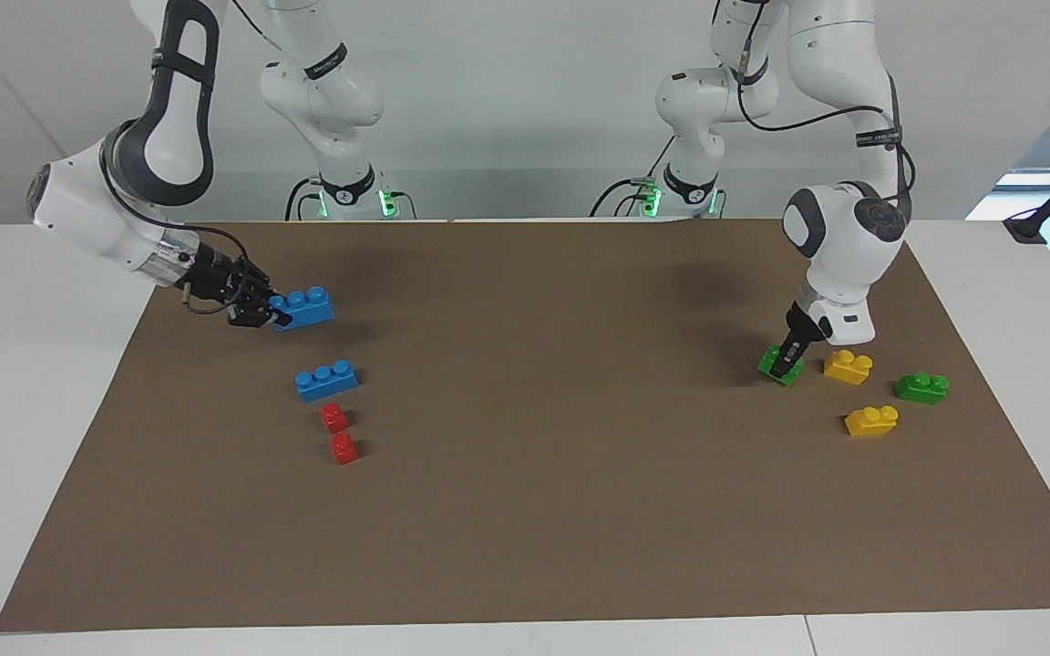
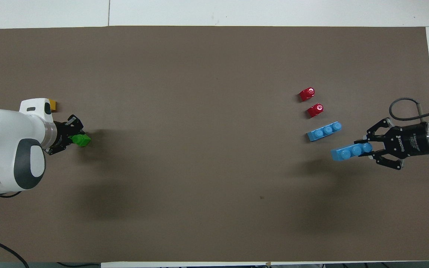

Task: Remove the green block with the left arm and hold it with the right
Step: 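Lower the blue brick near the blue bricks while the left gripper lowers green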

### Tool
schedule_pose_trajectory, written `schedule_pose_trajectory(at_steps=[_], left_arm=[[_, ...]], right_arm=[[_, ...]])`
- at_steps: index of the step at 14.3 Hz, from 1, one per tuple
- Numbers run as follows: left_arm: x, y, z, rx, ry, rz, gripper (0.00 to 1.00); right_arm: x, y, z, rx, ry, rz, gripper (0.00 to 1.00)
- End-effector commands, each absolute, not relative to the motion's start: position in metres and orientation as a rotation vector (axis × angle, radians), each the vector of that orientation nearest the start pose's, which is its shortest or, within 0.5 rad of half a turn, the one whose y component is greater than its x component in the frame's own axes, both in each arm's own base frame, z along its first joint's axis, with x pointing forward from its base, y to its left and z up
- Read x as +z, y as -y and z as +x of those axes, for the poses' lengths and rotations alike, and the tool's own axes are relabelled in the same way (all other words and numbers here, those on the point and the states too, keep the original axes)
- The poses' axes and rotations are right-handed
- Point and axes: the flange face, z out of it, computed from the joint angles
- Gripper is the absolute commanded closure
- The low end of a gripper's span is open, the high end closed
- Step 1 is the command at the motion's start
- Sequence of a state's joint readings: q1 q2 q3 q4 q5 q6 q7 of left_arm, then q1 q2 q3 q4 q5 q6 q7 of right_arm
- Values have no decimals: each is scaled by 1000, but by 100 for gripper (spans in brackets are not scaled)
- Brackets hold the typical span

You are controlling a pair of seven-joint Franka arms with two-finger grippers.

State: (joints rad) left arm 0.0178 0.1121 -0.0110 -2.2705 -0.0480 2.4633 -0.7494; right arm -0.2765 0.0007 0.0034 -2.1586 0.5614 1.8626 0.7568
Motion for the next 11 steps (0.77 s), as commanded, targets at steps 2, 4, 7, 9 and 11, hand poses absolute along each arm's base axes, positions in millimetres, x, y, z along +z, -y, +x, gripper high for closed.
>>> schedule_pose_trajectory(at_steps=[2,4,7,9,11], left_arm=[[313,-7,542,-115,1181,-2987,76],[307,-7,542,-102,1155,-2994,74],[307,-8,542,-105,1158,-2993,73],[306,-9,542,-103,1157,-2993,56],[307,-9,544,-107,1158,-2994,6]], right_arm=[[367,100,497,510,-1547,-2176,100],[355,100,497,495,-1533,-2175,100],[344,90,497,472,-1529,-2177,100],[339,82,498,462,-1526,-2165,100],[336,73,497,451,-1518,-2174,100]])
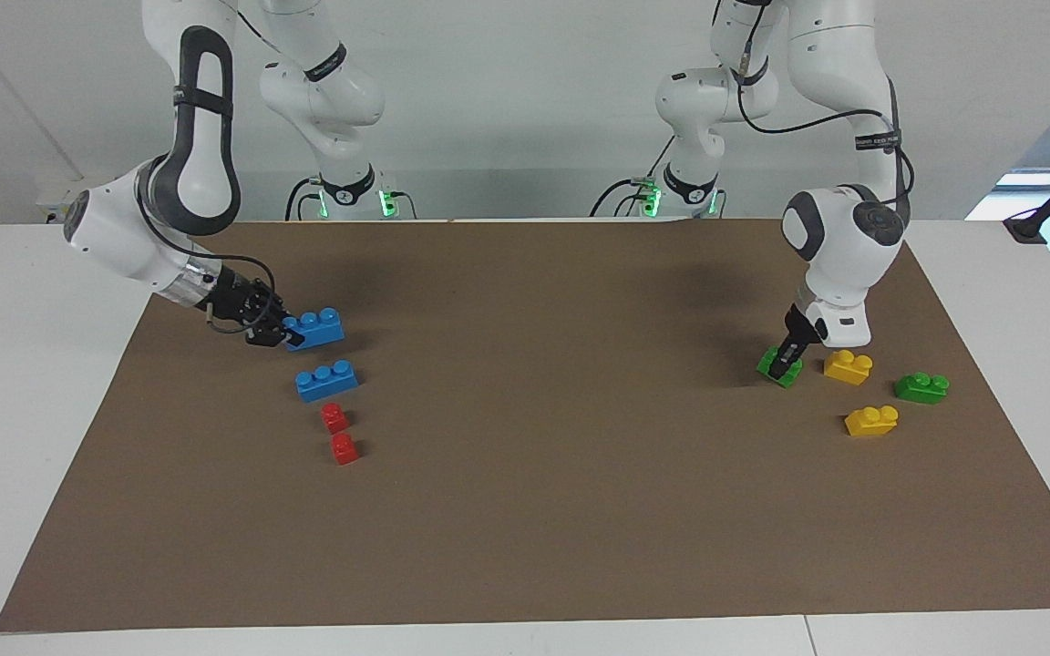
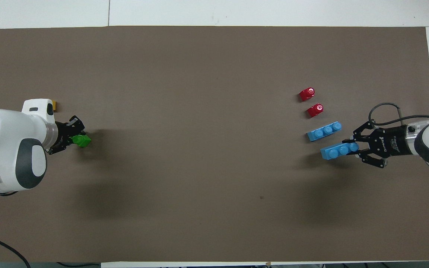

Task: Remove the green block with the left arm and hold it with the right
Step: 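Lower the blue brick near the blue bricks while the left gripper lowers green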

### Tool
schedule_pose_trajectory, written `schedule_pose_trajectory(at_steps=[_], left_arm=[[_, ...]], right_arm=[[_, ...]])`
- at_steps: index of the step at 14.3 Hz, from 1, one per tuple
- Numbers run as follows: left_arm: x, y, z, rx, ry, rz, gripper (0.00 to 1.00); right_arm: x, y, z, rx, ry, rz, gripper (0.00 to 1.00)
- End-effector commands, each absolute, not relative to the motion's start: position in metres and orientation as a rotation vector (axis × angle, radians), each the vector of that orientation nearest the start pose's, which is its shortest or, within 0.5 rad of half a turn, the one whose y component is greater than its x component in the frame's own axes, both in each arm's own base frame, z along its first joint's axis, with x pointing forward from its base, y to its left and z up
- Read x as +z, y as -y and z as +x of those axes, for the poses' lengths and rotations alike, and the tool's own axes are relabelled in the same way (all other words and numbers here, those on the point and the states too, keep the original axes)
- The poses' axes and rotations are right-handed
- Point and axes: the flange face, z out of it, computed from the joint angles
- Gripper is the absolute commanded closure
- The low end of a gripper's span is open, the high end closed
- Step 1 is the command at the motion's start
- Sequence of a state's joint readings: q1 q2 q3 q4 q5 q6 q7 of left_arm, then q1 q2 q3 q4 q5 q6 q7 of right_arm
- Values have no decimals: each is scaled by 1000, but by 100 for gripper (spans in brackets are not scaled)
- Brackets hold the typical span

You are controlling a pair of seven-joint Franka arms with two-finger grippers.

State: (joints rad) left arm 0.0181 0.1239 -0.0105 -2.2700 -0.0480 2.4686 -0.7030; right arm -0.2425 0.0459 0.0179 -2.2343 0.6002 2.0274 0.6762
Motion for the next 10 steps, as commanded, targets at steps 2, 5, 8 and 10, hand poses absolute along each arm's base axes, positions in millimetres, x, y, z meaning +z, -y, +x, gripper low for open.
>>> schedule_pose_trajectory(at_steps=[2,5,8,10], left_arm=[[309,-8,545,-105,1157,-2994,0],[312,-7,547,-107,1155,-2996,0],[321,-7,551,-99,1153,-2997,0],[341,-6,559,-105,1146,-3003,0]], right_arm=[[330,72,499,447,-1507,-2169,100],[323,74,501,423,-1486,-2176,100],[319,74,498,417,-1485,-2181,100],[319,75,499,405,-1484,-2183,100]])
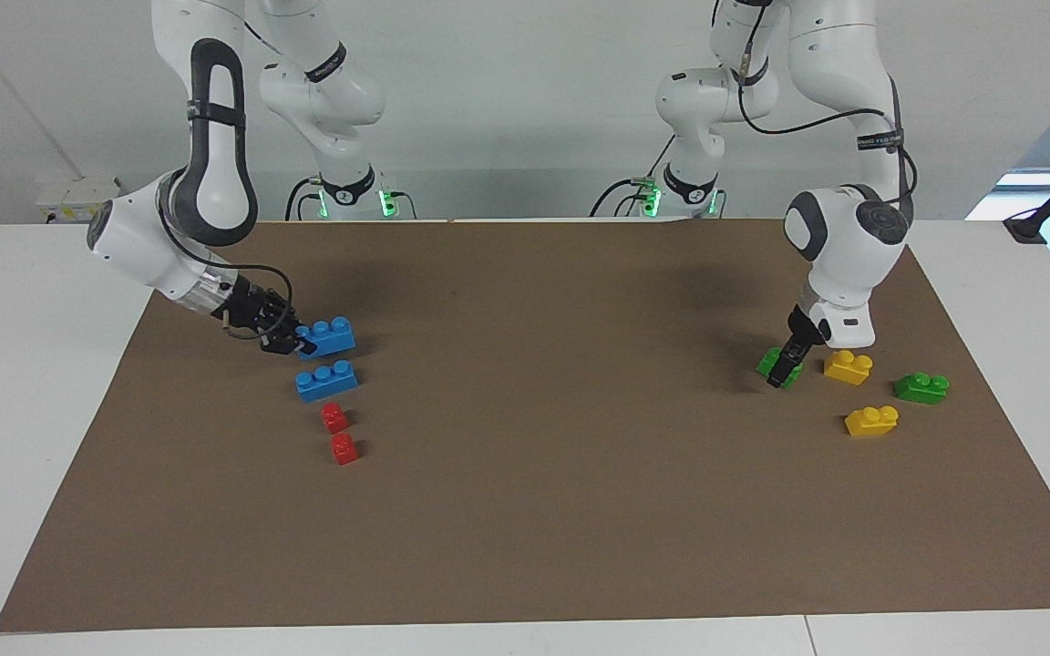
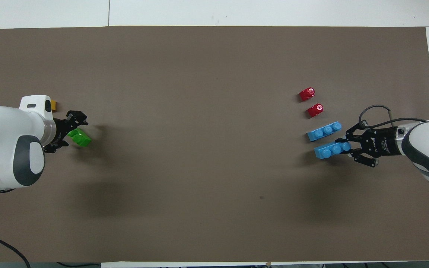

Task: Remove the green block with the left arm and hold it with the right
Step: 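Open the left gripper on the green brick and retract it to rest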

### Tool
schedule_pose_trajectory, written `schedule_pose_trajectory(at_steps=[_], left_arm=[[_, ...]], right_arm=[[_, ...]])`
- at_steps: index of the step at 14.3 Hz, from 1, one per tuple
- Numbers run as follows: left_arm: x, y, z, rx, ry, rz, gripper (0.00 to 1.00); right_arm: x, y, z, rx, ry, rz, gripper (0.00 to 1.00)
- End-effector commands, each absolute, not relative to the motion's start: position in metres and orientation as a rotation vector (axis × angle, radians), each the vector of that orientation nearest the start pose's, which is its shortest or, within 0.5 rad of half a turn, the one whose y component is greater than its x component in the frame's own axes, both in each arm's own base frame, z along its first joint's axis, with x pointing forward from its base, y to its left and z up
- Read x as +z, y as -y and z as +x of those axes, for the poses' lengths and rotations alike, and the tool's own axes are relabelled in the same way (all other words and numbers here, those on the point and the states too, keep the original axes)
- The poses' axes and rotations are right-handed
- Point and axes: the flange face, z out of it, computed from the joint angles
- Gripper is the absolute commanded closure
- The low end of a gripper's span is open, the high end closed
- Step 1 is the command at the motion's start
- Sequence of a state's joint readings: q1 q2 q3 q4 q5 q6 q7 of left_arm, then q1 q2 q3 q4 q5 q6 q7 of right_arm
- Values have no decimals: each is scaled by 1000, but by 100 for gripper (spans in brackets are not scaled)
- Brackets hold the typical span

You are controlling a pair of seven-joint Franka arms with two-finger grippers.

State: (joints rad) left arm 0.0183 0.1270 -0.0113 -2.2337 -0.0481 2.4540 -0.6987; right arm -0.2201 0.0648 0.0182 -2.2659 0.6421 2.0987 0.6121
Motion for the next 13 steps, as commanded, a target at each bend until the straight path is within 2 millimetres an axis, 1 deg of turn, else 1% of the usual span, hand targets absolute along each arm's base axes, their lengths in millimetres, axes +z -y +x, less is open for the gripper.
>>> schedule_pose_trajectory(at_steps=[1,4,6,9,11,13], left_arm=[[354,-6,564,-100,1146,-3004,0],[404,-6,583,-93,1127,-3015,0],[428,-4,588,-90,1114,-3020,0],[466,-3,595,-74,1084,-3018,0],[490,-3,597,-60,1006,-3040,0],[514,-7,592,-65,871,-3078,0]], right_arm=[[320,76,499,399,-1486,-2183,100],[320,80,499,391,-1488,-2181,100],[319,82,500,376,-1485,-2185,100],[306,87,501,392,-1470,-2190,100],[302,87,501,394,-1454,-2185,100],[292,92,500,393,-1449,-2191,100]])
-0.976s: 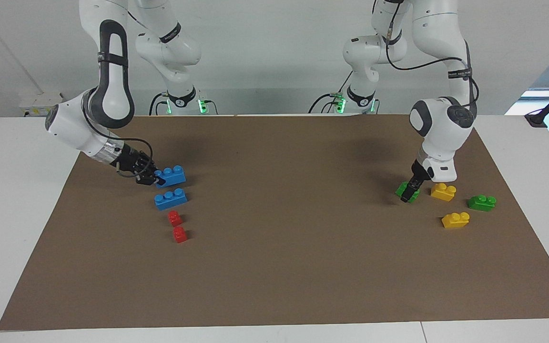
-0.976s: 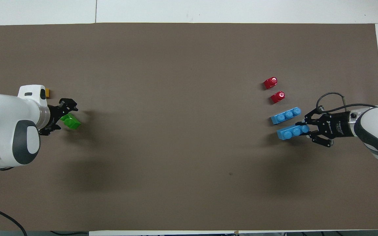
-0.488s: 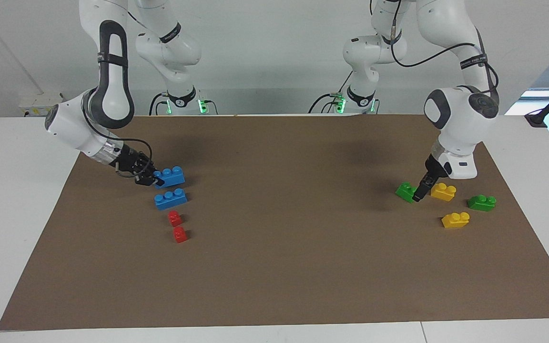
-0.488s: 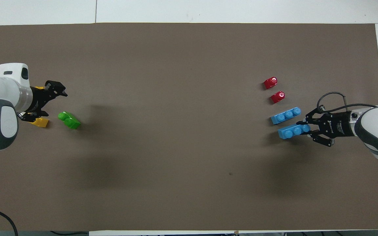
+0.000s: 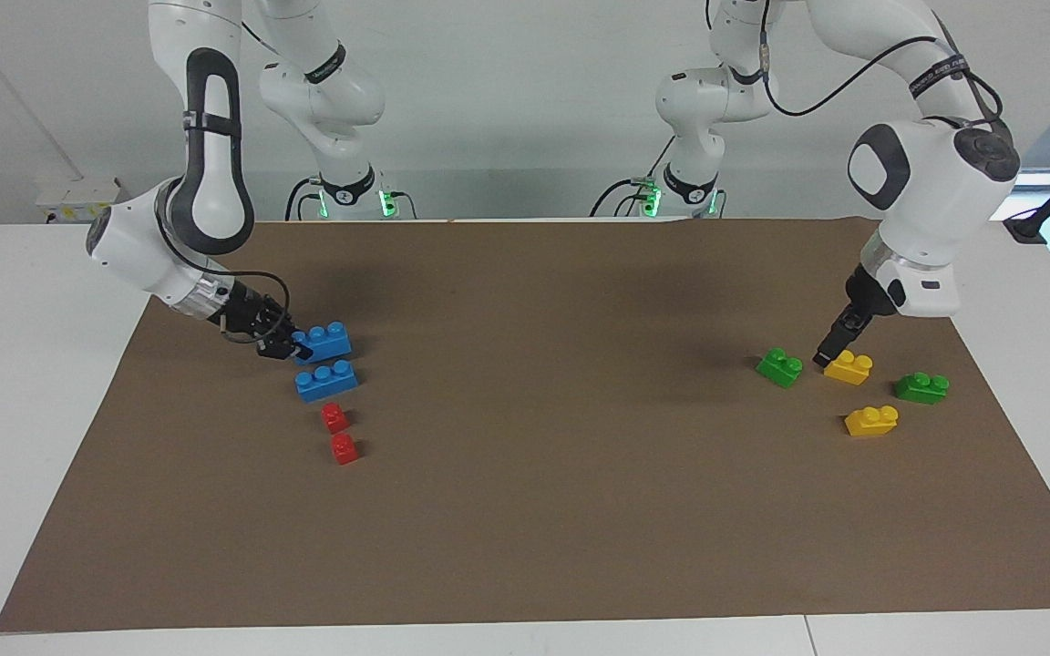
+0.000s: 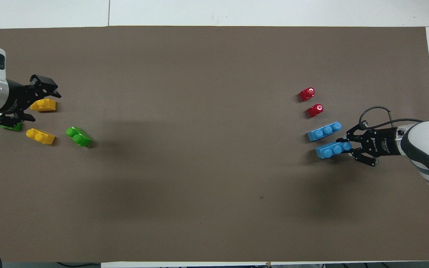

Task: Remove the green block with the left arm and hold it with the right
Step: 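Open the left gripper on the green brick and retract it to rest, then open the right gripper on the blue brick and draw it back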

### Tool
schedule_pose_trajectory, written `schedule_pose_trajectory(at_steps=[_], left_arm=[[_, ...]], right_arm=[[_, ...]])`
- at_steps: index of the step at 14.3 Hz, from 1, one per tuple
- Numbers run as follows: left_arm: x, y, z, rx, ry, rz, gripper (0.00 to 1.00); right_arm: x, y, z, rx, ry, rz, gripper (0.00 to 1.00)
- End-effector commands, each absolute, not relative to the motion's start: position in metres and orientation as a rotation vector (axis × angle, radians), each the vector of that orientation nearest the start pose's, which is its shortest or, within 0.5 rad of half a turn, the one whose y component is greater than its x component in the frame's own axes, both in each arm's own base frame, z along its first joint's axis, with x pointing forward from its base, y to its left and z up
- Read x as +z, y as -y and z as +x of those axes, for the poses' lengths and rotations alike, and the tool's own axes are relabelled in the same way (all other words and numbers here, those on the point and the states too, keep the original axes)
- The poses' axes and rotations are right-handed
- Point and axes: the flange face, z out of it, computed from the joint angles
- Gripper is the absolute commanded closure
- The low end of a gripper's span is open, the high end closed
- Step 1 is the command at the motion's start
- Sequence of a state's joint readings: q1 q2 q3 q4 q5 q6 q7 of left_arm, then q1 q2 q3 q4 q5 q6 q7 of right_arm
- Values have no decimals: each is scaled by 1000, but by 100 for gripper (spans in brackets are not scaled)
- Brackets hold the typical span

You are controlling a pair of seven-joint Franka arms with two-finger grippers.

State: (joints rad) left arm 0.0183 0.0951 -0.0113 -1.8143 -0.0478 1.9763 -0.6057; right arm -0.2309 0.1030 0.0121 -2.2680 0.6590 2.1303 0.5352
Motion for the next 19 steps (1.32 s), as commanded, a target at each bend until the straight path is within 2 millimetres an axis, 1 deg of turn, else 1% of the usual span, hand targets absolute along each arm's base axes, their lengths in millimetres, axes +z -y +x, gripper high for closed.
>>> schedule_pose_trajectory(at_steps=[1,3,5,7,9,10,11,13,14,15,16,17,18,19], left_arm=[[523,-7,586,-67,780,-3101,0],[542,-10,575,-87,592,-3111,0],[557,-11,565,-80,426,-3096,0],[575,-10,551,-47,377,-3098,0],[589,-9,539,-33,243,-3112,0],[590,-9,533,19,196,-3113,0],[597,-8,525,42,161,-3116,0],[604,-4,516,64,133,-3119,0],[602,-3,514,97,127,-3117,0],[603,-3,512,116,129,-3116,0],[607,-3,512,131,129,-3117,0],[613,-5,509,160,137,-3120,0],[617,-5,508,182,139,-3129,0],[623,-3,508,171,135,-3134,0]], right_arm=[[289,93,501,393,-1438,-2192,100],[282,94,500,396,-1423,-2183,100],[277,99,500,398,-1421,-2183,100],[277,99,500,397,-1419,-2184,100],[277,100,501,385,-1425,-2186,100],[277,99,501,383,-1425,-2187,100],[277,98,501,382,-1424,-2187,100],[277,97,502,377,-1421,-2192,100],[276,96,502,378,-1422,-2194,100],[277,96,503,365,-1425,-2195,82],[275,96,503,349,-1433,-2199,35],[274,97,503,340,-1440,-2199,26],[274,97,503,339,-1445,-2198,14],[274,98,503,339,-1449,-2195,5]])
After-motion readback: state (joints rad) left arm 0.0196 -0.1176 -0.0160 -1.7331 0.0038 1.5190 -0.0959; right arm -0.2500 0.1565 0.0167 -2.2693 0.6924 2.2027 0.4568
